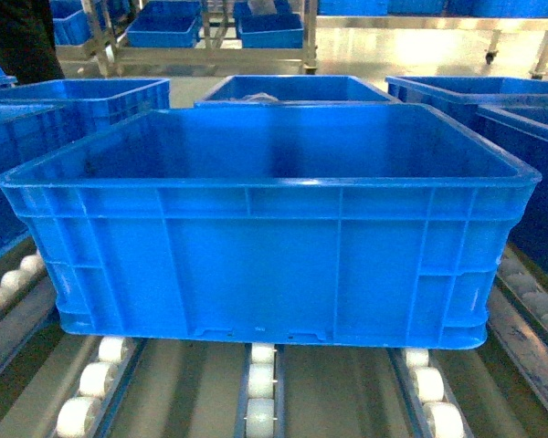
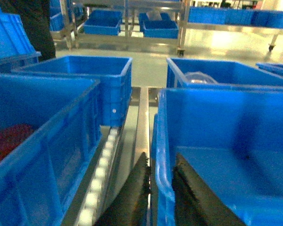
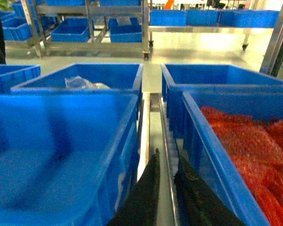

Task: Place box next to blue box on left shelf

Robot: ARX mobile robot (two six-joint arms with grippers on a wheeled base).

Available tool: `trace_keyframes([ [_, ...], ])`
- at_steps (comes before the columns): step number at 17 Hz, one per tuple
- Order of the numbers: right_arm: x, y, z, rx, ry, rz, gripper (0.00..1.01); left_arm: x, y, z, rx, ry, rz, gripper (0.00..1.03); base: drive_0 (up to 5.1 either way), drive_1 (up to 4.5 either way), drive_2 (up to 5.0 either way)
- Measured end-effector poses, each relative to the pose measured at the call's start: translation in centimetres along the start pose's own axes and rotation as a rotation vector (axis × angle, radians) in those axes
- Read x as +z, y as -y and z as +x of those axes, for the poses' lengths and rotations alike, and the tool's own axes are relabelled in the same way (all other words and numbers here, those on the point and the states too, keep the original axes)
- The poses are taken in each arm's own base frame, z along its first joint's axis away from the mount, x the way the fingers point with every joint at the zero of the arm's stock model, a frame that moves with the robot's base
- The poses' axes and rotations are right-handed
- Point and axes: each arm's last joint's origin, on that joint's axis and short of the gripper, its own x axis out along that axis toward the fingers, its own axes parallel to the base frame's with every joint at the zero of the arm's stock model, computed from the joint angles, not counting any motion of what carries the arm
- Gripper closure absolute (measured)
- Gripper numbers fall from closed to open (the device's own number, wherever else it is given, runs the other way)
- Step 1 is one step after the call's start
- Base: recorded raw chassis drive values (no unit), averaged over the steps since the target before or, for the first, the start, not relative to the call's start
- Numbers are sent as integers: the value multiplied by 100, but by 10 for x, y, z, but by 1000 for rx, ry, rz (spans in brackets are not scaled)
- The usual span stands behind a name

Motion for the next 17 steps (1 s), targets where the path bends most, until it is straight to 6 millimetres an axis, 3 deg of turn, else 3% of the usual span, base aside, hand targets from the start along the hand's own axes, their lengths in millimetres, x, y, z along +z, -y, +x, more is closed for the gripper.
trace_keyframes([
  [4, -8, 2, -11, 1, -27, -13, 100, -6, 0, -11, 0, -19, -1, 102, 0, 0, 0],
  [15, -14, 18, -47, -12, -11, -13, 99, -9, 0, -45, 0, 6, 1, 101, 0, 0, 0],
  [17, -19, 18, -61, -7, -21, -13, 100, -21, 0, -58, -1, -20, 1, 101, 0, 0, 0],
])
